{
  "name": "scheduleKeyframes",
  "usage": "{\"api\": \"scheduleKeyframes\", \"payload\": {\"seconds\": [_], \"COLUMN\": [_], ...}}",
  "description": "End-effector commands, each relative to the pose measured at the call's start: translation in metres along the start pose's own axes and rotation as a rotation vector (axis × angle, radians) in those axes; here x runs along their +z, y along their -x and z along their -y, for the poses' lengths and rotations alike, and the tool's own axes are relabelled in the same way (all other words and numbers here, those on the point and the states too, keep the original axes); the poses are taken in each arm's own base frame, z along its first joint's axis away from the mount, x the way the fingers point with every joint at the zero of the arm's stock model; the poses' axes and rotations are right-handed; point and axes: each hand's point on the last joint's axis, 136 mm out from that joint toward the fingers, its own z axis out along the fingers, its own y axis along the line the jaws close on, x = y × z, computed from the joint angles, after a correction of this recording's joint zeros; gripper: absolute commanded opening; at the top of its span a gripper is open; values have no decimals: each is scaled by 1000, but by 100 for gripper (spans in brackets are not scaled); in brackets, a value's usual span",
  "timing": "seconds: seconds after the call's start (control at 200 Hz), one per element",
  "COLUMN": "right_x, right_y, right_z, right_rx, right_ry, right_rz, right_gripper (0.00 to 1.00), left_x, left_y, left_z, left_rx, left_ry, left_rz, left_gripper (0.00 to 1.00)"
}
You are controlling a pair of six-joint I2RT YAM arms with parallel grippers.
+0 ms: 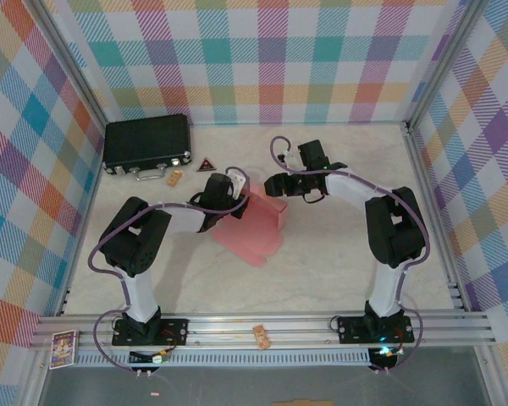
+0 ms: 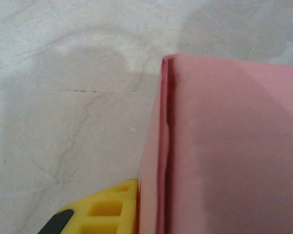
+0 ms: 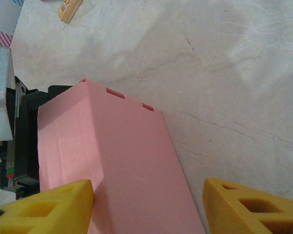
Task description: Fold the paper box
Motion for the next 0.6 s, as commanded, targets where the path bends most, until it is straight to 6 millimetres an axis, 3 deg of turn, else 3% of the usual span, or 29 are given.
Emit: {"api": "scheduleKeyframes", "payload": {"seconds": [0.0,0.285,0.595], "right_x": [8,17,24], "right_y": [1,-5,-9], "right_z": [-10,-10,-7], "right_rx": [10,48,92], "right_ry": [46,56,62], "right_rz": [-9,-34,-46], "right_gripper": [61,61,61], "left_x": [8,11,18], "left_y": [2,6,13], "left_z": [6,1,5], "left_rx": [-13,-58,-101], "left_ry": [13,64,93], "left_rz": [3,21,40], "left_gripper": [14,7,7]}}
